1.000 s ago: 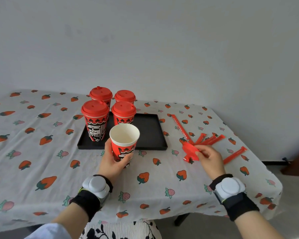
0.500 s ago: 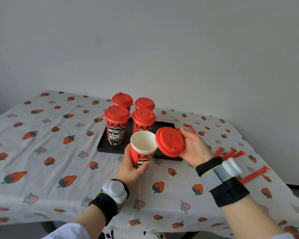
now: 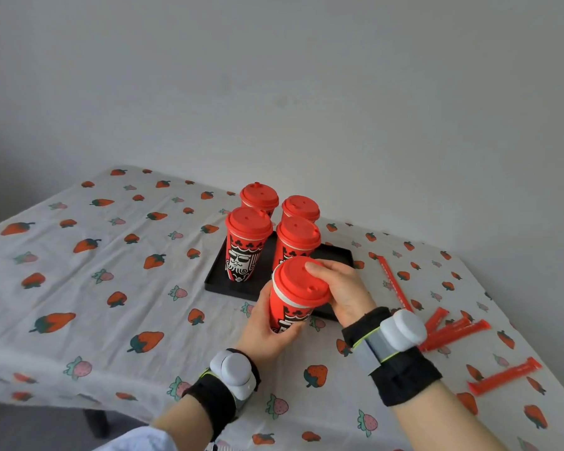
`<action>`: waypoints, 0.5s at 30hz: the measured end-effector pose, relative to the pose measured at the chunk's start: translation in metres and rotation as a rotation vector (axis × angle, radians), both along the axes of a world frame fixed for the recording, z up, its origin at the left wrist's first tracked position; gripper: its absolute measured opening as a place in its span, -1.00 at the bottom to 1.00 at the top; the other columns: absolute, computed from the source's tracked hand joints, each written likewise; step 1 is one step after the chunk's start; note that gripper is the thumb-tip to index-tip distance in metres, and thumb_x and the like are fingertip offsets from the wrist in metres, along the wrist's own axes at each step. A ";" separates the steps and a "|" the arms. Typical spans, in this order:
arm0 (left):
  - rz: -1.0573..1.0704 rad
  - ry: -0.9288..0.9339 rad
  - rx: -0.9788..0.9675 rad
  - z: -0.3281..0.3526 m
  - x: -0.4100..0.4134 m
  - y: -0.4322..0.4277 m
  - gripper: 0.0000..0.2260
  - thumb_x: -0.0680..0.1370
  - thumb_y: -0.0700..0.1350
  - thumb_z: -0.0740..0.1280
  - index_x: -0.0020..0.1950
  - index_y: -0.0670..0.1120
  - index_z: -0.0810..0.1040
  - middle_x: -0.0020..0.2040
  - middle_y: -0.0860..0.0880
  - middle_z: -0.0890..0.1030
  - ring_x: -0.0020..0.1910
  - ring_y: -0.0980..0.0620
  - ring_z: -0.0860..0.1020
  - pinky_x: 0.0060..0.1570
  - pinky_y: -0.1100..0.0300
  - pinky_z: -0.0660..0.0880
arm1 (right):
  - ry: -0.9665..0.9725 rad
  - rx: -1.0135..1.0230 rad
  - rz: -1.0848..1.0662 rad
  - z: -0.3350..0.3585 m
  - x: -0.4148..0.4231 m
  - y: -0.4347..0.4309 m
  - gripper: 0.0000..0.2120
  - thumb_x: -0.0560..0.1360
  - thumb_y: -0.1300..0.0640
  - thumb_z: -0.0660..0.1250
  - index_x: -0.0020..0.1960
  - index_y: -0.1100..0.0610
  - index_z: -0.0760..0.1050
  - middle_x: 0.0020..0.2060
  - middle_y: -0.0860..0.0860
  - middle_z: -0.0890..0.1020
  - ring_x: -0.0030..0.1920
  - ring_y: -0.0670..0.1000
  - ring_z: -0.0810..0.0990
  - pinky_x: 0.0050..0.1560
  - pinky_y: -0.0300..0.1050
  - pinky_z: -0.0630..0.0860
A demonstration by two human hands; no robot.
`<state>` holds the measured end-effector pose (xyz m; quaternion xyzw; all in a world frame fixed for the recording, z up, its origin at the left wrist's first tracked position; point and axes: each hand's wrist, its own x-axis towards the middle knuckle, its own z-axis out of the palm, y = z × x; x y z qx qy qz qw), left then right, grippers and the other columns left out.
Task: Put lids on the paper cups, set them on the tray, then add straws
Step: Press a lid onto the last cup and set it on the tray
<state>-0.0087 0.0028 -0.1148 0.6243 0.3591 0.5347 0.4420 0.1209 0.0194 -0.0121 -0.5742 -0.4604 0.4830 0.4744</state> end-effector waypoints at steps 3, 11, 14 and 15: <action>0.000 -0.008 0.010 -0.001 0.000 0.001 -0.34 0.36 -0.08 0.44 0.32 0.22 0.14 0.25 -0.10 0.48 0.17 0.02 0.55 0.13 0.21 0.51 | -0.040 0.026 -0.022 -0.003 -0.005 0.004 -0.93 0.39 0.16 0.43 -0.12 0.08 0.61 -0.09 0.10 0.67 -0.01 0.08 0.62 0.09 -0.01 0.53; -0.016 0.003 0.029 -0.001 -0.001 0.000 -0.28 0.35 0.14 0.45 0.36 0.16 0.10 0.31 -0.04 0.42 0.26 0.16 0.46 0.22 0.27 0.44 | -0.044 0.041 -0.018 -0.009 -0.002 0.008 -0.94 0.38 0.15 0.44 -0.15 0.06 0.60 -0.15 0.05 0.67 -0.07 0.03 0.62 -0.03 -0.10 0.52; -0.044 -0.095 0.067 0.002 0.000 -0.005 -0.23 0.37 0.33 0.31 0.42 0.01 0.08 0.36 0.03 0.34 0.32 0.26 0.38 0.24 0.38 0.34 | -0.020 0.050 -0.026 -0.014 -0.003 0.005 -0.86 0.39 0.13 0.43 -0.06 0.10 0.59 -0.09 0.08 0.67 -0.04 0.06 0.62 -0.06 -0.11 0.53; -0.033 -0.153 0.072 0.002 0.002 -0.006 -0.23 0.41 0.33 0.27 0.44 -0.05 0.09 0.39 0.01 0.32 0.34 0.25 0.36 0.26 0.37 0.33 | -0.011 0.049 -0.023 -0.014 -0.002 0.004 -0.81 0.39 0.13 0.43 -0.01 0.13 0.58 -0.06 0.11 0.66 -0.01 0.09 0.62 -0.01 -0.06 0.54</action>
